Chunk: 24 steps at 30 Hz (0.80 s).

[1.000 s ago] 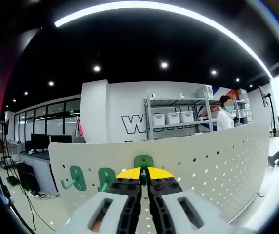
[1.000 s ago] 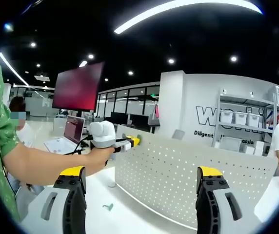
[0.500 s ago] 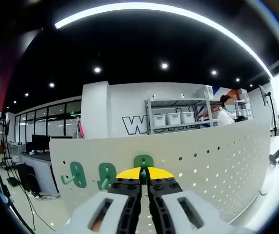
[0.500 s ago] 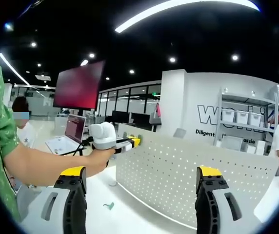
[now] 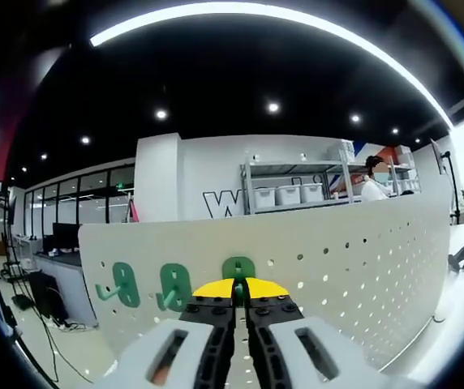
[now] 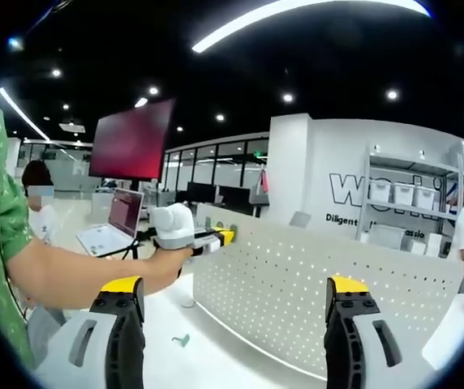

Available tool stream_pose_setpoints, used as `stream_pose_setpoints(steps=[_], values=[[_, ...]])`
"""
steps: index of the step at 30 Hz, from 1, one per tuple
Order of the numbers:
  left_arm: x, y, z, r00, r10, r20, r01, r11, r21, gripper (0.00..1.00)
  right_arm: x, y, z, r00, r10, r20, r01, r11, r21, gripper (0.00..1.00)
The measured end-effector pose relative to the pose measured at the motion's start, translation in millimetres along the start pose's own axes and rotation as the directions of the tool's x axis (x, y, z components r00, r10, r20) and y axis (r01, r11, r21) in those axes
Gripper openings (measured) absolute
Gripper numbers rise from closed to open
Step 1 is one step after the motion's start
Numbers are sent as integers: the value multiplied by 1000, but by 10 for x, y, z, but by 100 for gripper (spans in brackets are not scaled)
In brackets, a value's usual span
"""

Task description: Insert the hook assembly into the mounting plate slot until the hook locks in place.

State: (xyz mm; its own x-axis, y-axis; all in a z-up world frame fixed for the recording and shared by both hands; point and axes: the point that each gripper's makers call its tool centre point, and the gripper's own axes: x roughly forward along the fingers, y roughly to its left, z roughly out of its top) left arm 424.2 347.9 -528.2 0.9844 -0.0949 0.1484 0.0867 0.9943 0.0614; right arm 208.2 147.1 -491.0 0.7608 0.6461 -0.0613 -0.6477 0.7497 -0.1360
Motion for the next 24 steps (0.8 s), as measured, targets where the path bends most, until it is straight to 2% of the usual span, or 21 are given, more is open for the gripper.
stream_pose_setpoints(steps=[5,7,24], values=[[5,-3,5,1000,-1,-3,1,1000,1,3,1,12,-29,1000,2,-6,-2,1000,3,94],[15,6,-34,1000,2,-24,-2,1000,13,3,2,14,-38,1000,3,-9,-3,1000,6,94],[11,3,-38,999,-9,-43,10,1000,27,4,5,40,-57,1000,13,-18,-13,1000,5,94]])
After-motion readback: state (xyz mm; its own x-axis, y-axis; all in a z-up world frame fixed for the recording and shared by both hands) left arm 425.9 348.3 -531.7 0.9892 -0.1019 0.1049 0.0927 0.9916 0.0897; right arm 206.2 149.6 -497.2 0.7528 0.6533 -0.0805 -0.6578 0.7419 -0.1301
